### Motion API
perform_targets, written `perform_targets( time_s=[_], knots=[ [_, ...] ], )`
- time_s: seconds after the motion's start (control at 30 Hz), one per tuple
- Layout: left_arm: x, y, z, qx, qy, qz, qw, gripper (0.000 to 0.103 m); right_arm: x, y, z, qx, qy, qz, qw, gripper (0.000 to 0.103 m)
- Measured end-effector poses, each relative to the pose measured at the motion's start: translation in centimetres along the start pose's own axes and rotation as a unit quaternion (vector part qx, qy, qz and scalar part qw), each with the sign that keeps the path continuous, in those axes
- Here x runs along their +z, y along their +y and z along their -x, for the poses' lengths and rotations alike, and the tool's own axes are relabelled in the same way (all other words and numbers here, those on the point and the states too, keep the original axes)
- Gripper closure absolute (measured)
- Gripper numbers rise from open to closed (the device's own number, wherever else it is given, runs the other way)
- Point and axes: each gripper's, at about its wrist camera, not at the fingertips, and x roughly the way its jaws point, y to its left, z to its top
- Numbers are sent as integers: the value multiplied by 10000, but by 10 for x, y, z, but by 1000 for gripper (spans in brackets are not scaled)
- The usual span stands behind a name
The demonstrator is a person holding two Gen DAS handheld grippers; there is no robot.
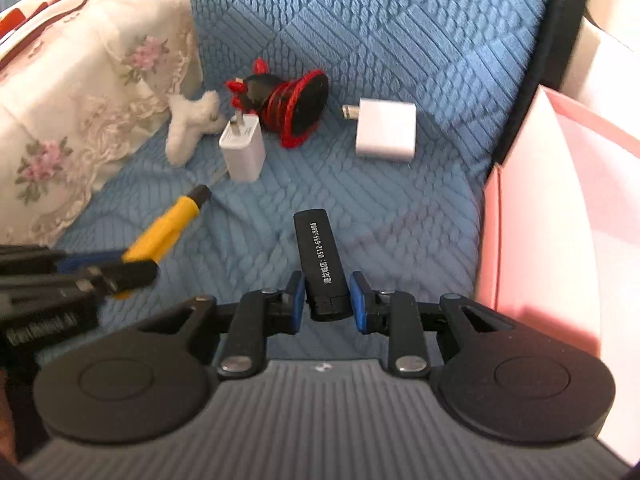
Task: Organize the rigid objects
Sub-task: 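Lift the screwdriver and USB stick and carry both toward the pink box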
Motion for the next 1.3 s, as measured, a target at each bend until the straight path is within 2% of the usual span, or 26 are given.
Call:
perform_targets(
  time_s=[0.13, 0.33, 0.43, 0.63, 0.83, 0.9, 0.97, 1.3],
  knots=[
    [-12, 3, 14, -136, 29, 157, 9998, 80, -19, 3, 13, 61, 139, -145, 9998, 75],
    [-32, -1, 30, -242, 216, 244, 9992, 81, -46, 21, 36, 4, 209, 74, 9998, 75],
    [-41, -2, 35, -284, 322, 315, 9986, 81, -59, 27, 46, -205, 185, 319, 9991, 75],
    [-44, 0, 28, -242, 478, 362, 9979, 81, -77, 22, 49, 54, 419, -27, 9991, 75],
    [-38, 4, 24, -256, 514, 502, 9971, 78, -77, 19, 44, 96, 398, -104, 9991, 73],
    [-35, 5, 22, -235, 528, 500, 9971, 64, -76, 17, 41, 137, 412, -140, 9990, 73],
    [-34, 6, 20, -242, 507, 536, 9970, 60, -74, 16, 37, 179, 387, -157, 9990, 69],
    [-26, 7, 12, -306, 431, 478, 9975, 60, -64, 15, 24, 158, 240, -67, 9996, 68]
  ],
)
